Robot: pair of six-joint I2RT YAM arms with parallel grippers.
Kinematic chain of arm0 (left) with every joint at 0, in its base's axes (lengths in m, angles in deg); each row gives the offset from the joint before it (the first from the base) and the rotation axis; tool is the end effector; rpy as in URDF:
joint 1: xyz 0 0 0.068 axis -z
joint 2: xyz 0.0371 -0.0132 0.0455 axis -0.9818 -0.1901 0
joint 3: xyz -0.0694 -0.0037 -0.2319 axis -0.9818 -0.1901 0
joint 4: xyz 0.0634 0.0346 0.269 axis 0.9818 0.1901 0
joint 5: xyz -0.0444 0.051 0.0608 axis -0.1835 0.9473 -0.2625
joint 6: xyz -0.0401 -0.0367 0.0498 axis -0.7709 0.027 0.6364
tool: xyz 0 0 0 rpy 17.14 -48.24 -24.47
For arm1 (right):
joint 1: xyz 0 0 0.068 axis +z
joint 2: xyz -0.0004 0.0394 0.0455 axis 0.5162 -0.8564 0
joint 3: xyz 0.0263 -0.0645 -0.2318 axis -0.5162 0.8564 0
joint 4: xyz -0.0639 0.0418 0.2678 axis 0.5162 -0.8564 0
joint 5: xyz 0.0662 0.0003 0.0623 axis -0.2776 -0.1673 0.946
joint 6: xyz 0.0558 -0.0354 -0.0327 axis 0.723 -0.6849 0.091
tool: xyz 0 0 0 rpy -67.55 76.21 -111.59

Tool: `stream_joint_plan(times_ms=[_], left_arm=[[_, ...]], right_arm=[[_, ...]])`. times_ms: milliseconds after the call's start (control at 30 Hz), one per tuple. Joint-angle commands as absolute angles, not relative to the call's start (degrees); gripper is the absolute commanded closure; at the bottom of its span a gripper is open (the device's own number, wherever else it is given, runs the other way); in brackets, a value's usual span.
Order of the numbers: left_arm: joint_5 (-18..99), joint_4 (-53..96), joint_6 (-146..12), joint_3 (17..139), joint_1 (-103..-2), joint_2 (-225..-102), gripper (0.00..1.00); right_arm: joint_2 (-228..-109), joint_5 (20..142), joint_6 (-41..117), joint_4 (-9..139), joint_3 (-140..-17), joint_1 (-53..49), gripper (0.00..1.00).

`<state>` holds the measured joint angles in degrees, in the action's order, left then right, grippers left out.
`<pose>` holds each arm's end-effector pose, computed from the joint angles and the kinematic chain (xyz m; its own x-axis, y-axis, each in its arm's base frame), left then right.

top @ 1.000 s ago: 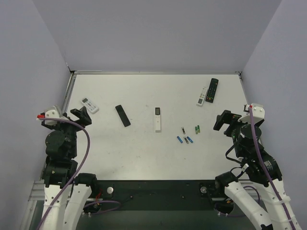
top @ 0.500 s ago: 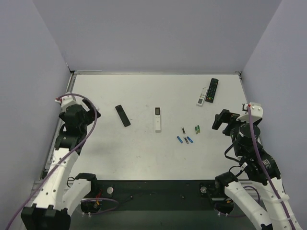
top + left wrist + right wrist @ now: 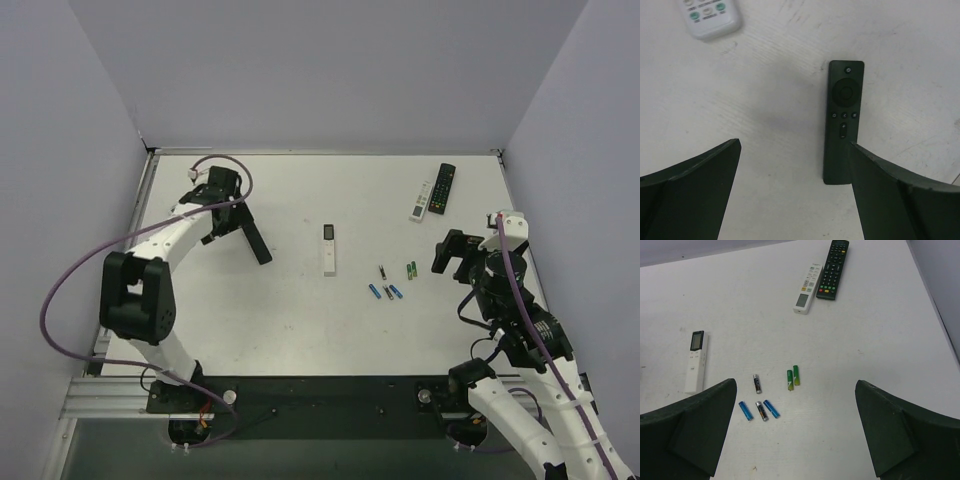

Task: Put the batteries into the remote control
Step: Pick up the remote control from the center of the board.

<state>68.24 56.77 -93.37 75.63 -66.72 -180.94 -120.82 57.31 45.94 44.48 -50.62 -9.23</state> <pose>0.3667 -0.0591 0.1847 -0.6587 -0.4502 -0.6028 -0.4857 0.8664 -0.1163 0.1915 0.0581 0.3476 -0.1314 0.2141 -0.9679 -0.0653 0.9724 0.2239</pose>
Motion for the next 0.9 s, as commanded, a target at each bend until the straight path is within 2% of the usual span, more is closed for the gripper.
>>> stream_joint_plan(times_ms=[0,133,500,733,867], left_arm=[[70.9,61.6,-94.4,88.7,-63.7,-190.9,0.03],[69.5,64.2,-95.7,96.3,-63.2,-200.6,0.03],[68.5,66.6,-98.4,103.7,-62.7,-210.7,0.03],[67.3,66.9,-99.0,103.7,-62.7,-212.7,0.12],[66.5,66.1,-99.5,102.0,-62.7,-212.3,0.21]], right_arm=[[-120.9,58.7,46.2,45.9,-49.9,-8.8,0.0],[-120.2,59.8,46.3,45.5,-49.4,-8.9,0.0],[-119.7,60.6,46.1,44.6,-49.0,-8.9,0.0],[-120.2,60.9,46.0,44.5,-49.1,-8.9,0.0],[-120.3,61.1,46.0,44.5,-49.2,-8.8,0.0]])
